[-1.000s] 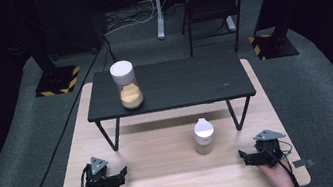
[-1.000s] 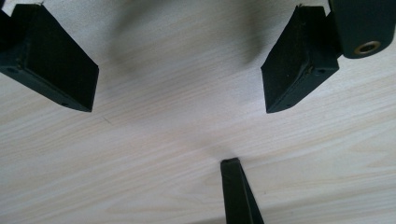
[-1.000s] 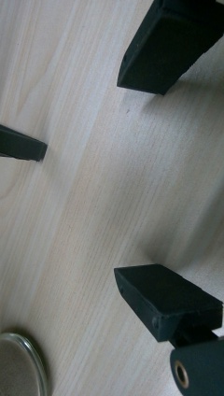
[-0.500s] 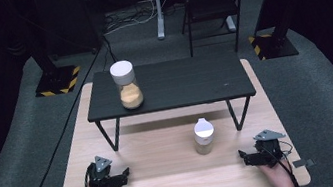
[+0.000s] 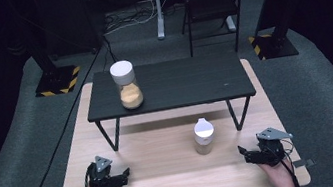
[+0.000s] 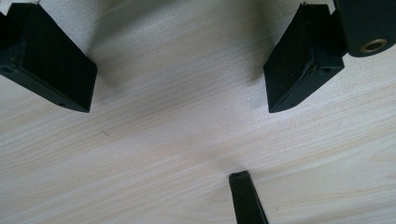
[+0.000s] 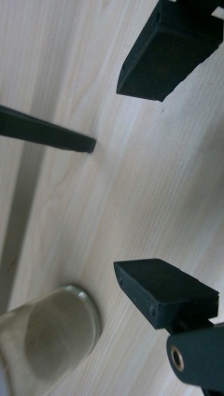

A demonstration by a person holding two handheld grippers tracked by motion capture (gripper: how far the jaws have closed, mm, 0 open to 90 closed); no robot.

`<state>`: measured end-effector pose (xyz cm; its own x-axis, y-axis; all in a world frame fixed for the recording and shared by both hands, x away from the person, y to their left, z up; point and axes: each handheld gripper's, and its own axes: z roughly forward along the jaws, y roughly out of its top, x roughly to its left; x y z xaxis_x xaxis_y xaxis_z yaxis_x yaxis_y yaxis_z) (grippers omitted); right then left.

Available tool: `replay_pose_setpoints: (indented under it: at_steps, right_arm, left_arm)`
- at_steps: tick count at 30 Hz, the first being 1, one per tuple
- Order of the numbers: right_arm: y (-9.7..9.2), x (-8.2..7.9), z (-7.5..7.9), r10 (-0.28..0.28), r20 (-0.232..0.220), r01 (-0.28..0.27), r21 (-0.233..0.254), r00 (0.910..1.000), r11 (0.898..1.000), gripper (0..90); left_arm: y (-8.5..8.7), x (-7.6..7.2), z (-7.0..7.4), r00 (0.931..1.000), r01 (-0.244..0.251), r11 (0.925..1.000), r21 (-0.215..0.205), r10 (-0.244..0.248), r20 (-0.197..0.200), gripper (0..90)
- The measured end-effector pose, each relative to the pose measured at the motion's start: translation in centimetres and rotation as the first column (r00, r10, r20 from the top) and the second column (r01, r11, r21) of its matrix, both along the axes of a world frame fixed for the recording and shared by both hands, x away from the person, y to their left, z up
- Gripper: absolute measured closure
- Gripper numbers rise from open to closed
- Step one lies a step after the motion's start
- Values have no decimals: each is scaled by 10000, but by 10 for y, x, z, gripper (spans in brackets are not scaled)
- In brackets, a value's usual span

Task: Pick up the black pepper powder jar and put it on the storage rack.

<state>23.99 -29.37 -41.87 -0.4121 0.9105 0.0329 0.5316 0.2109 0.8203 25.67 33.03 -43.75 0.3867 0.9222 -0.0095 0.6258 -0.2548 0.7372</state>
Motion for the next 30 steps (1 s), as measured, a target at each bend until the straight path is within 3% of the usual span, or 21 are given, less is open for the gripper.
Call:
replay_pose_setpoints:
  at_steps: [20,30]
  right_arm:
    - [6,-14,20,898,791,-961,795,9928,9922,125]
    - [20,-17,28,1446,1091,-1533,758,9835,9853,131]
  left_arm:
    - [0,0,0,10000,15,10000,14,-15,-12,86]
    - [0,0,0,10000,19,10000,11,-19,-15,85]
